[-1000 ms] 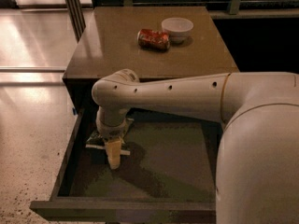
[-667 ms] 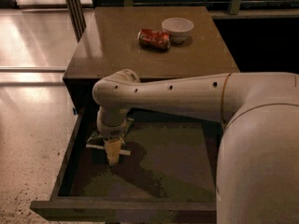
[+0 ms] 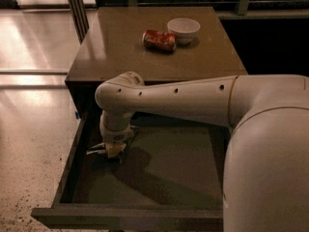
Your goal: Pick green jalapeno chip bag from top drawer and place on counter
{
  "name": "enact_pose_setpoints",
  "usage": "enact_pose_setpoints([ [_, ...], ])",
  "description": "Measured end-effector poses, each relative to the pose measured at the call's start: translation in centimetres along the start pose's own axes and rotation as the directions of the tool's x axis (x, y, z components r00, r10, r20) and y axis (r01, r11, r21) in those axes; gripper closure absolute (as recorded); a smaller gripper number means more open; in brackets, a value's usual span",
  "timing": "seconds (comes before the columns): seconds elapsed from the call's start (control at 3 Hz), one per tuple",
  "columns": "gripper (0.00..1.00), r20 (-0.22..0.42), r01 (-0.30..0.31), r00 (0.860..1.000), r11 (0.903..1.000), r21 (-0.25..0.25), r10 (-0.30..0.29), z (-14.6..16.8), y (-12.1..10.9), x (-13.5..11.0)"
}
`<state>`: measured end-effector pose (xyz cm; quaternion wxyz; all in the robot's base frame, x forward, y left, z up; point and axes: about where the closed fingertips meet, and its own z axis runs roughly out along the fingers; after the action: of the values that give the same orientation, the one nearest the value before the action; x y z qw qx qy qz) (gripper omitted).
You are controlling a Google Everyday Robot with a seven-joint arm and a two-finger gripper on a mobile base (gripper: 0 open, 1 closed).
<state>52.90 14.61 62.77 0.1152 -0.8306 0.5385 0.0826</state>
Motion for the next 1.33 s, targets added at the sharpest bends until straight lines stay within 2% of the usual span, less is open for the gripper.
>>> enact_pose_setpoints([
  [0.33, 0.89, 0.000, 0.000, 1.000, 1.0000, 0.000, 0.000, 0.00, 0.00, 0.00],
  [0.67, 1.00, 0.000, 0.000, 1.000, 1.0000, 0.000, 0.000, 0.00, 0.00, 0.00],
  [1.0, 1.00, 0.000, 0.000, 1.000, 1.0000, 0.000, 0.000, 0.00, 0.00, 0.00],
  [1.33, 1.00, 0.033, 0.008, 0.999, 1.0000, 0.000, -0.008, -0.91, -0.19, -0.18],
])
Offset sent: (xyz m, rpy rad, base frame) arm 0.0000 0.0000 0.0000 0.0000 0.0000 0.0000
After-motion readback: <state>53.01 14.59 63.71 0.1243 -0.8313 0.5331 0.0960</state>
